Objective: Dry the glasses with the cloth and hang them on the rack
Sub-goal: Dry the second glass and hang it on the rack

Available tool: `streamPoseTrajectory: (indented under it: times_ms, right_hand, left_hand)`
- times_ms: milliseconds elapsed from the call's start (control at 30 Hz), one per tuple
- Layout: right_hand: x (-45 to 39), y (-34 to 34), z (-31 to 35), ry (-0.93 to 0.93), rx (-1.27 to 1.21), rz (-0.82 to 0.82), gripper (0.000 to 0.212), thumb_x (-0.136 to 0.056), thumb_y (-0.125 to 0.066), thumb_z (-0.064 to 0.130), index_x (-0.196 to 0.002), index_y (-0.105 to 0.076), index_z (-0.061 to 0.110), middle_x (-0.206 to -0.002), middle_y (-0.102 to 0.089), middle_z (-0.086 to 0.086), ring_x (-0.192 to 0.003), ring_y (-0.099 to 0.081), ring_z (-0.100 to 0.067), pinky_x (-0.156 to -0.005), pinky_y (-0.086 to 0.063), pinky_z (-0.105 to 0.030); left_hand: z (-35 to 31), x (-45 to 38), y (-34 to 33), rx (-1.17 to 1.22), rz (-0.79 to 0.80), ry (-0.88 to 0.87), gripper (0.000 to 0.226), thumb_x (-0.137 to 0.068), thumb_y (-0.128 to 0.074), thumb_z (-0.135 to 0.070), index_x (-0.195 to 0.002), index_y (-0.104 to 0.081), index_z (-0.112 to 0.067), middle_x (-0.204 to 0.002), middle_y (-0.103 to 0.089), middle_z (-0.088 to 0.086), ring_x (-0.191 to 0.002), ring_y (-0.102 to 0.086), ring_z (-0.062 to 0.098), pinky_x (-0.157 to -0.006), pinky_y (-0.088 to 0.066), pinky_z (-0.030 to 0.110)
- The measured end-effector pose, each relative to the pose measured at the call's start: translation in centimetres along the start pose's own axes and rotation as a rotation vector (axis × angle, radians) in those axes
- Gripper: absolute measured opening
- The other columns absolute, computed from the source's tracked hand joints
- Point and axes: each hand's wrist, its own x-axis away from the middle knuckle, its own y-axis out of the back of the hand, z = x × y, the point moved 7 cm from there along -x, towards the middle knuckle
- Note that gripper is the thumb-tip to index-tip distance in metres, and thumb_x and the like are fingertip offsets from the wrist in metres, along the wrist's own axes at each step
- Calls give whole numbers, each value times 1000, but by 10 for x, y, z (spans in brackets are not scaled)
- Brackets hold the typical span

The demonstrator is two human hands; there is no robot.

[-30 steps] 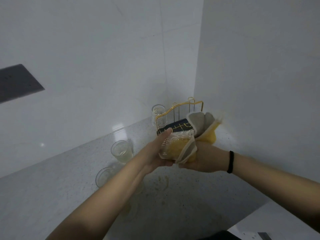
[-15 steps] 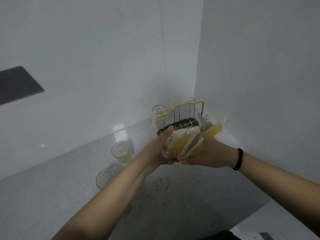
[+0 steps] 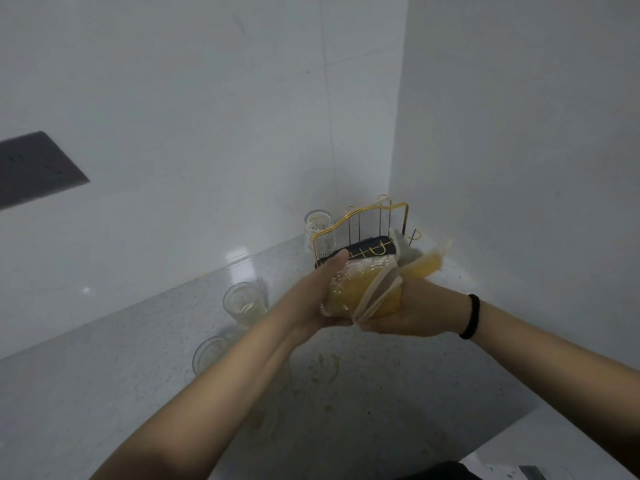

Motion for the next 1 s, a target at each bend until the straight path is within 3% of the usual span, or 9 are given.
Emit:
streamPoseTrajectory:
  times_ms: [100, 233, 300, 467, 533, 600, 700, 800, 1000]
  right_hand:
    - [1, 1, -11, -53, -117, -3, 18, -84, -64, 23, -100, -58, 28, -97, -59, 15, -90, -58, -6, -77, -46, -10]
    - [2, 3, -22, -253, -955, -20, 32, -74, -70, 12, -104, -61, 16, -101, -66, -6, -90, -65, -15, -77, -53, -25]
    - [0, -1, -20, -267, -1020, 40, 37, -70, -70, 16, -106, -60, 18, -101, -66, -3, -92, -65, -16, -79, -54, -27]
    - [4, -6, 4, -12, -42, 74, 22, -88, -58, 24, -108, -59, 16, -103, -59, 6, -94, -55, 6, -84, -46, -15]
    - [3, -10, 13, 100, 64, 59, 19, -91, -54, 18, -105, -61, 6, -90, -52, 17, -81, -45, 26, -74, -39, -1]
    - [1, 1, 7, -8, -84, 35, 10, -89, -57, 14, -95, -63, 9, -79, -54, 18, -70, -53, 16, -66, -42, -7]
    - [1, 20, -8, -222, -663, -60, 15, -75, -67, 17, -89, -66, 23, -86, -66, 4, -82, -62, -7, -74, -52, -23]
    - [0, 16, -12, -241, -883, -6, 34, -72, -67, 22, -104, -61, 15, -106, -62, -11, -95, -60, -23, -85, -53, -37]
    - [8, -11, 2, 67, 325, 105, 34, -92, -48, 36, -119, -54, 17, -117, -59, -2, -104, -54, -12, -90, -37, -11]
  left_hand:
    - [7, 1, 2, -49, 16, 34, 65, -79, -53, -68, -118, -62, -18, -101, -74, 7, -86, -72, 25, -68, -60, 36]
    - [-12, 17, 1, -415, -206, -633, 50, -84, -43, -65, -116, -47, -27, -101, -61, -16, -87, -62, 0, -68, -48, 10]
    - [-14, 21, -3, -389, -223, -753, 46, -82, -44, -57, -111, -47, -22, -95, -58, -11, -78, -60, -4, -63, -48, 12]
    - [3, 3, 0, -87, -40, -125, 65, -72, -60, -73, -109, -58, -19, -86, -67, 6, -62, -64, 13, -50, -49, 25]
    - [12, 3, 1, -49, 41, 103, 63, -70, -58, -71, -102, -65, -17, -72, -71, 3, -57, -66, 16, -51, -52, 26]
    - [13, 4, -4, -7, 103, 119, 61, -74, -51, -71, -92, -70, -17, -74, -72, 8, -62, -69, 21, -56, -56, 30]
    - [0, 2, -6, -91, 18, -224, 46, -86, -47, -64, -112, -55, -28, -106, -66, 5, -88, -70, 21, -71, -59, 36]
    - [-14, 11, -4, -298, -156, -585, 27, -87, -44, -47, -109, -48, -32, -103, -57, -3, -85, -62, -1, -70, -53, 19]
    - [7, 1, -5, 12, 74, 116, 51, -86, -53, -61, -108, -60, -16, -82, -72, 5, -64, -67, 18, -55, -53, 28]
